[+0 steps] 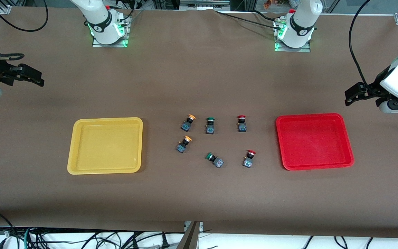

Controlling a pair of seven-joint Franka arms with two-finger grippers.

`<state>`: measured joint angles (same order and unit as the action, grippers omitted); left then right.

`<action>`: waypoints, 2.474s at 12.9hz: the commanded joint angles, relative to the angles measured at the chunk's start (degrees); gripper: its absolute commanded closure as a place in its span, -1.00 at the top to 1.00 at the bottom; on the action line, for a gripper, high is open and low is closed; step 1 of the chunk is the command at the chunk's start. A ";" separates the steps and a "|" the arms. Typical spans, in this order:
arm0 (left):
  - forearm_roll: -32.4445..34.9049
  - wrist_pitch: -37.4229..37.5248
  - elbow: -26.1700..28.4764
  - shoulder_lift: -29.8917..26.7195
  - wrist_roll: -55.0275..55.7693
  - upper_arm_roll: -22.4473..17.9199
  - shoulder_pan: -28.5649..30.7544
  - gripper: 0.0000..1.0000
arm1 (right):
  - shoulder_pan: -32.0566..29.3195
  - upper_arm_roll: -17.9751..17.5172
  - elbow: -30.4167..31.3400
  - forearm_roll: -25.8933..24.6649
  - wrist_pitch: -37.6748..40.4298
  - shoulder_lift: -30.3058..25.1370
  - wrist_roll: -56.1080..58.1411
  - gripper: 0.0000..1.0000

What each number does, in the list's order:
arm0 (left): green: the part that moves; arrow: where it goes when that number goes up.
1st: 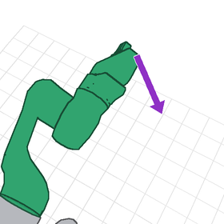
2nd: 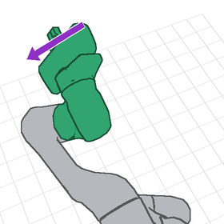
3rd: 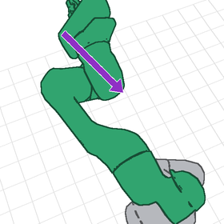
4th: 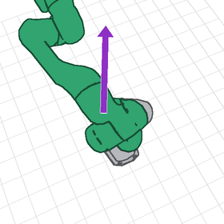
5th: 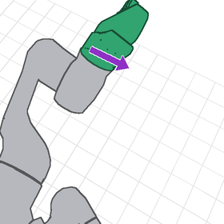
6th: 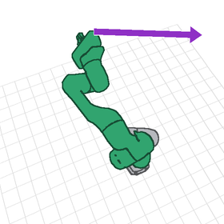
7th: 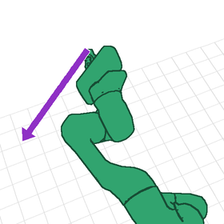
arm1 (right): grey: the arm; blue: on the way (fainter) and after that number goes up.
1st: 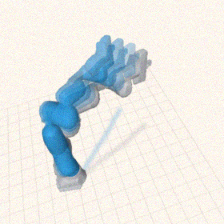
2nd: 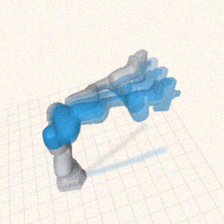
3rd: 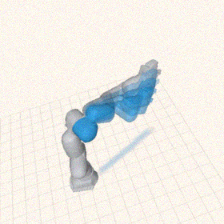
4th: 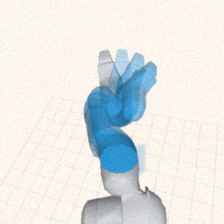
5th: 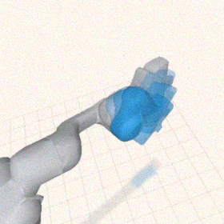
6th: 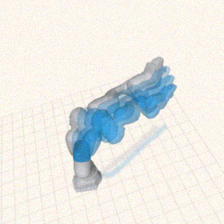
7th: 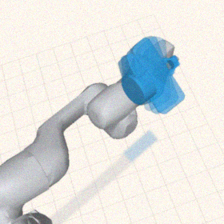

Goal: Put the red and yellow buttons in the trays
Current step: 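Reach the right gripper to yellow button while the left gripper reaches red button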

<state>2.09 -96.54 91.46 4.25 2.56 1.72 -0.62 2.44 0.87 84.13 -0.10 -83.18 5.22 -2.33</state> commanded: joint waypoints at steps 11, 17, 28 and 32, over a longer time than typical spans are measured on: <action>0.54 0.38 -0.67 -0.29 -0.36 -0.05 -0.26 1.00 | 1.77 -0.96 -1.07 1.77 -3.12 7.07 -0.21 1.00; -0.42 0.73 -0.59 9.09 -0.63 1.52 -2.97 1.00 | 3.09 -0.96 -1.07 1.41 -8.21 14.36 -0.82 1.00; -0.42 -16.98 -2.52 32.29 -11.75 12.69 -5.01 1.00 | 23.64 -0.96 -0.81 2.03 -27.11 27.81 -38.41 1.00; 1.06 -29.11 -2.78 35.65 -17.59 13.13 -7.54 1.00 | 31.12 -0.96 -0.81 2.03 -35.98 32.30 -53.71 1.00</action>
<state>2.14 -122.50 91.01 38.91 -12.79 14.73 -6.47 31.28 -0.68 84.15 1.52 -116.17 35.57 -50.59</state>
